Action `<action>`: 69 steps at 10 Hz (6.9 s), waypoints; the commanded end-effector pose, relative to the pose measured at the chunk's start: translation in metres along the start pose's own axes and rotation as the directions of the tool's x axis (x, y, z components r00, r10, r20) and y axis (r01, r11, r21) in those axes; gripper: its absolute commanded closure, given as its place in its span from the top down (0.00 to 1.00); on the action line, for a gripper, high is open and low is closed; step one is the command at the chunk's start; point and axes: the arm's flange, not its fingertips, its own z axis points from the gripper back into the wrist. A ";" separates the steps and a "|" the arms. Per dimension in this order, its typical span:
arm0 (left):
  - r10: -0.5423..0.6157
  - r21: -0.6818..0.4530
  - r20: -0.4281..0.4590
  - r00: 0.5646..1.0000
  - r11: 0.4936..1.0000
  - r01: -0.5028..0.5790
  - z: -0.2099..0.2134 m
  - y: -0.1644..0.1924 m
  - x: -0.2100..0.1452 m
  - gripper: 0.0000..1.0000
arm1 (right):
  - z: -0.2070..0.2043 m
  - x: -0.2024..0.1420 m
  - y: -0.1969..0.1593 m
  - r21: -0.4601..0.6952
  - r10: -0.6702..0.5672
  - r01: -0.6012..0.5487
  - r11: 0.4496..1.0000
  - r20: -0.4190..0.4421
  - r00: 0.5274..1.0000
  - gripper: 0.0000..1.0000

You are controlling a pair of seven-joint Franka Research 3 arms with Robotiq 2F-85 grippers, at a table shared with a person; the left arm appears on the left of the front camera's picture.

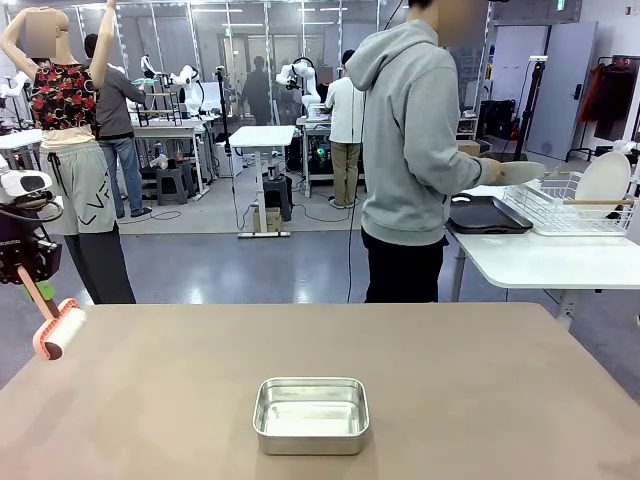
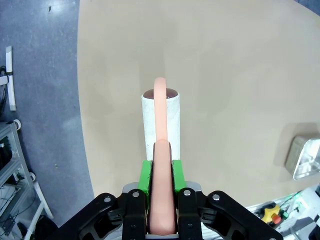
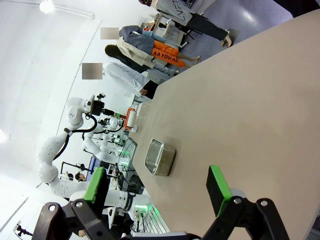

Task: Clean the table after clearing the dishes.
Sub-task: Place the Lint Roller back on top of the Airtight Container.

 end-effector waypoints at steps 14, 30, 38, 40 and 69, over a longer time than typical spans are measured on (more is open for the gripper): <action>-0.972 0.170 -0.162 0.170 0.142 0.975 0.015 -0.379 -0.144 0.20 | 0.000 0.000 0.004 -0.001 0.004 -0.004 1.000 -0.005 1.000 1.00; -0.980 -0.030 -0.066 -0.189 -0.187 0.982 -0.070 -0.492 -0.104 0.20 | 0.000 0.000 0.004 -0.001 0.004 -0.004 1.000 -0.005 1.000 1.00; -0.985 -0.079 -0.092 -0.147 -0.139 0.987 -0.138 -0.482 -0.069 0.20 | 0.000 0.000 0.004 -0.001 0.004 -0.004 1.000 -0.005 1.000 1.00; -0.984 -0.102 -0.086 -0.153 -0.144 0.984 -0.145 -0.481 -0.058 0.20 | 0.000 0.000 0.004 -0.001 0.004 -0.004 1.000 -0.005 1.000 1.00; -0.992 0.004 -0.073 -0.099 -0.100 0.995 -0.073 -0.474 -0.030 1.00 | 0.000 0.000 0.004 -0.001 0.004 -0.004 1.000 -0.005 1.000 1.00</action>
